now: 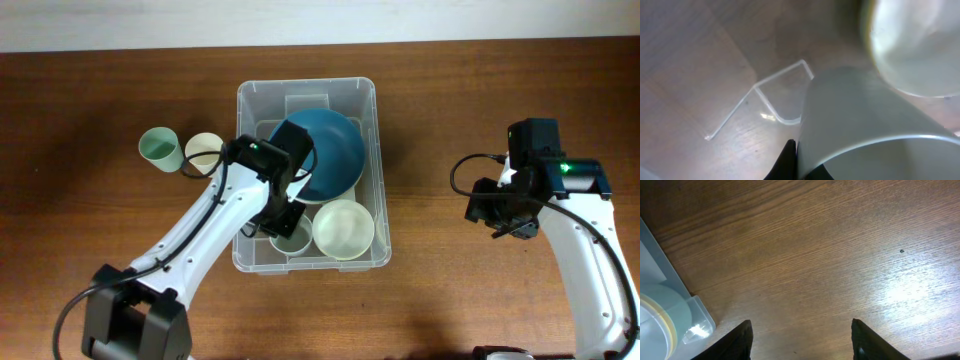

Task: Pack container
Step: 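Carry the white cup into the container front-left and release, then move the left gripper to the mint-green cup and grasp it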

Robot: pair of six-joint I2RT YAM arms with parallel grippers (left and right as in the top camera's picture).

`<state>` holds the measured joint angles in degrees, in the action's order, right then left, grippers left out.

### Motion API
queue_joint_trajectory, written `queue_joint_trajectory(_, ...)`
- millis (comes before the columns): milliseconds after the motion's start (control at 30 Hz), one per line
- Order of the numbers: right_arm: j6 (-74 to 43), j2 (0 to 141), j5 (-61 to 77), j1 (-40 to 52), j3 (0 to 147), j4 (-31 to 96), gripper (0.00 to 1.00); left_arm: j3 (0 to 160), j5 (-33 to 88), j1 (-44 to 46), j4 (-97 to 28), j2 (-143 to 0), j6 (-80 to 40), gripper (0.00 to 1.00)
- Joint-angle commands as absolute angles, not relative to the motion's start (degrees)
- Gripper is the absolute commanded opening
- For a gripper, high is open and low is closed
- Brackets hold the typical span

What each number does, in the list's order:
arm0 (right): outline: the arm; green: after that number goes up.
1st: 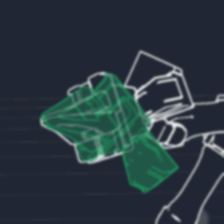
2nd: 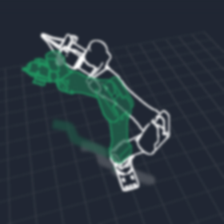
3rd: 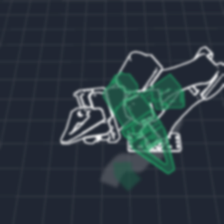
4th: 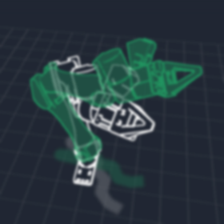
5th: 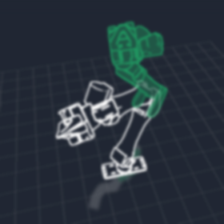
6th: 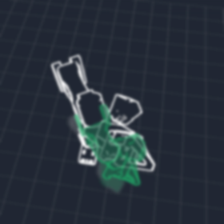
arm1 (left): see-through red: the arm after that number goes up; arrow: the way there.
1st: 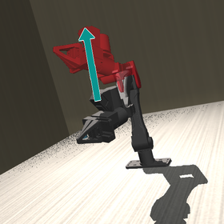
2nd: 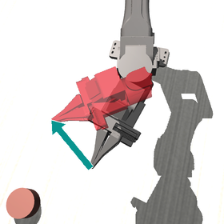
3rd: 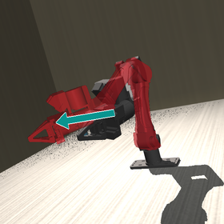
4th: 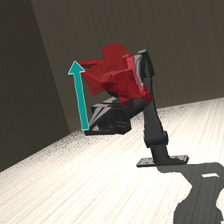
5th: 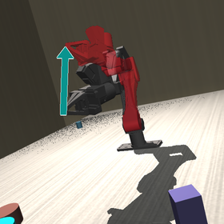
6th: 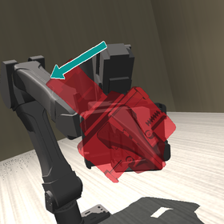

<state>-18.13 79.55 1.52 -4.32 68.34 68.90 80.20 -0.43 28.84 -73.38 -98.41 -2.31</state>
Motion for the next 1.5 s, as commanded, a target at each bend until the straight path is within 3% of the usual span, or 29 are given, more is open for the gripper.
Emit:
queue_joint_trajectory(0, -18.2, 79.1, 0.8, -4.6, 68.5, 69.0, 0.59, 77.3, -2.3, 26.3, -72.9, -98.4, -4.3, 0.01)
queue_joint_trajectory(233, -18.2, 79.1, 0.8, -4.6, 68.5, 68.9, 0.59, 70.2, -2.3, 24.9, -67.9, -98.4, -4.3, 0.00)
queue_joint_trajectory(300, -18.2, 79.1, 0.8, -4.6, 68.5, 69.0, 0.59, 70.2, -2.3, 25.0, -67.4, -98.4, -4.3, 0.09)
queue_joint_trajectory(333, -18.2, 79.1, 0.8, -4.6, 68.5, 69.0, 0.59, 70.2, -2.3, 25.0, -67.2, -98.4, -4.3, 0.18)
queue_joint_trajectory(367, -18.2, 79.1, 0.8, -4.6, 68.5, 69.0, 0.59, 70.4, -2.3, 25.0, -66.4, -98.4, -3.8, 0.33)
queue_joint_trajectory(400, -18.2, 79.1, 0.8, -4.6, 68.5, 69.0, 0.59, 70.8, -2.4, 25.0, -66.3, -98.4, -3.2, 0.41)
queue_joint_trajectory(600, -18.2, 79.1, 0.8, -4.6, 68.5, 69.2, 0.59, 85.6, -3.6, 24.9, -71.0, -97.4, -2.6, 0.55)
queue_joint_trajectory(700, -18.2, 79.1, 0.8, -4.6, 68.5, 69.2, 0.59, 98.4, -11.6, 24.1, -75.6, -96.4, -1.7, 0.66)
queue_joint_trajectory(900, -18.2, 79.1, -0.7, -4.6, 68.5, 69.4, 0.59, 105.1, -17.8, 14.3, -76.3, -95.9, -1.7, 0.71)
queue_joint_trajectory(967, -18.2, 79.1, -0.9, -4.6, 68.5, 69.8, 0.59, 104.9, -13.9, 4.8, -74.4, -97.0, -1.7, 0.71)
queue_joint_trajectory(1167, -17.8, 79.1, -0.6, -4.6, 68.5, 69.9, 0.63, 104.9, -3.3, -11.9, -65.9, -105.0, -1.7, 0.75)
queue_joint_trajectory(1467, -17.8, 79.1, -0.6, -4.6, 68.5, 69.9, 0.64, 104.9, 1.5, -15.2, -57.9, -125.0, -1.7, 0.75)
